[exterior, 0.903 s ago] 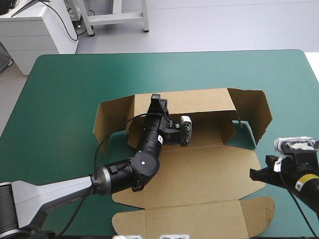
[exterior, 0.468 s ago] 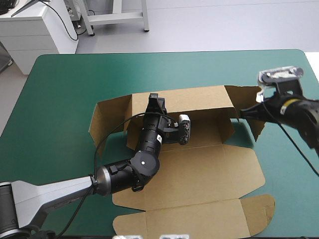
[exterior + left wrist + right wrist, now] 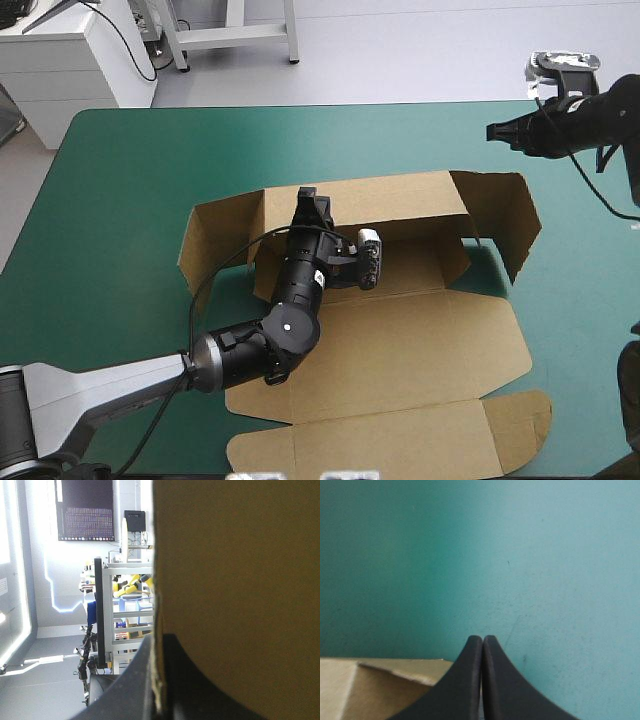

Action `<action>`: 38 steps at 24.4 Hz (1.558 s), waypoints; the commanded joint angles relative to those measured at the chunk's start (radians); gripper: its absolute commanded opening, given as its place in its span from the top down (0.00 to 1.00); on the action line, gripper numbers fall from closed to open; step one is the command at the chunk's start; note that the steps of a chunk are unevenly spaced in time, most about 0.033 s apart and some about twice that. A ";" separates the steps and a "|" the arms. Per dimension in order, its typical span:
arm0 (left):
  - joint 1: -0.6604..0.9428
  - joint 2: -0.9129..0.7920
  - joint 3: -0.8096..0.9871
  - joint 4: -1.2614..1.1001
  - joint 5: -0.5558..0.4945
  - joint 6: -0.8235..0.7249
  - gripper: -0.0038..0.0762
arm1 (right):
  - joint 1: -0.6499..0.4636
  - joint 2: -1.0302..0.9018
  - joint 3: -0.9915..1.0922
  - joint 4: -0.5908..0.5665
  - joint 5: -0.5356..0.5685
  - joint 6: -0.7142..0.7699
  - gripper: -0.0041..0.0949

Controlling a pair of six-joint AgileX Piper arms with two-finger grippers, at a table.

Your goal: Fold the box

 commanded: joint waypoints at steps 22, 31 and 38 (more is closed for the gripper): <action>-0.005 -0.046 -0.025 0.084 0.045 -0.016 0.96 | -0.031 -0.261 0.624 0.191 -0.292 -0.335 0.98; -0.005 -0.046 -0.025 0.084 0.041 -0.016 0.96 | -0.031 -0.392 0.940 0.520 -0.647 -0.816 0.98; -0.005 -0.046 -0.025 0.081 0.040 -0.016 0.96 | -0.031 -0.392 0.940 0.564 -0.497 -1.006 0.79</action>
